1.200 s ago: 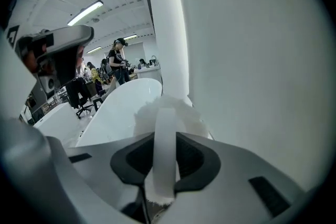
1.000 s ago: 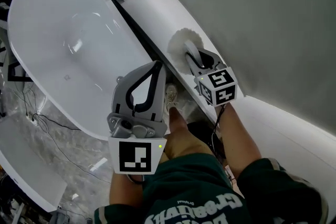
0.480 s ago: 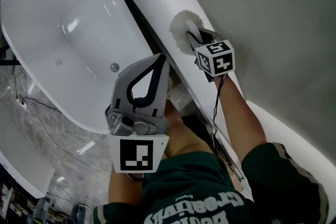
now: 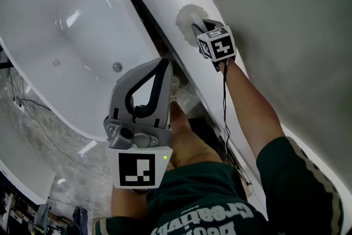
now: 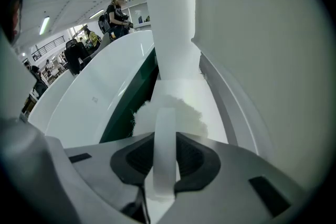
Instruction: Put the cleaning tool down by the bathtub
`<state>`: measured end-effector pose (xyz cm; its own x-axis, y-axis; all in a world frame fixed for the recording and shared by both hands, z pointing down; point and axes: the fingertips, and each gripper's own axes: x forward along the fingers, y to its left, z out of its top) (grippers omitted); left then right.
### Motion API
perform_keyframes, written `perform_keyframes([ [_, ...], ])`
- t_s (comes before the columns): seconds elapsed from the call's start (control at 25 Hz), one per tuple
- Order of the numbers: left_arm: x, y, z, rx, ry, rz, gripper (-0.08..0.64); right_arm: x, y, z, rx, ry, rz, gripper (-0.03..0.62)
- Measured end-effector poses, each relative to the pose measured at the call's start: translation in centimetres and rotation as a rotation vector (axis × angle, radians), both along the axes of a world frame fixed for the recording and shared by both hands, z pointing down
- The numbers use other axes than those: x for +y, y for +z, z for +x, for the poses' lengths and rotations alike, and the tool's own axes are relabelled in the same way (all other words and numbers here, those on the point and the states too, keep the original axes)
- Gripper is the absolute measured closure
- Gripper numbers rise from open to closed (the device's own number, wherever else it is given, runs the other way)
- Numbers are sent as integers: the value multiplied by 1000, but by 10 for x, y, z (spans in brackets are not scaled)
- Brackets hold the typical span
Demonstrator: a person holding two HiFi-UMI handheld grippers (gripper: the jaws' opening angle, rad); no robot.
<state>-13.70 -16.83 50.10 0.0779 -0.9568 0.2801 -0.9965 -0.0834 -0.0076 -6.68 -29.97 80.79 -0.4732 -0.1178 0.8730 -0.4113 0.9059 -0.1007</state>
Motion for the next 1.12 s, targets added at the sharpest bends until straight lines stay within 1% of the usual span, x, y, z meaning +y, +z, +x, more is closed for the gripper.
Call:
perform_keyframes([
  [0.08,-1,5,-2,-3,5,-11,558,-5,12,-4,14,1,-14,497],
  [0.2,2,11,-5,19,-4,-16,558,-11,28,-5,45,-1,-29,497],
  [0.32,6,17,-8,37,-5,-28,558,-17,43,-6,90,-24,-28,497],
  [0.48,10,25,-9,98,-4,-40,558,-19,66,-4,180,-48,-32,497],
  [0.6,11,28,-8,97,-5,-43,558,-20,78,-2,220,-72,-28,497],
  [0.76,12,29,-10,117,-23,-47,558,-18,85,-1,237,-78,-35,497],
  [0.88,16,31,-10,109,-15,-61,558,-18,86,-3,237,-67,-38,497],
  [1.0,19,32,-8,106,-14,-64,558,-14,90,-7,216,-55,-62,496],
  [1.12,16,36,-2,137,-19,-56,558,-17,92,-8,182,-44,-79,495],
])
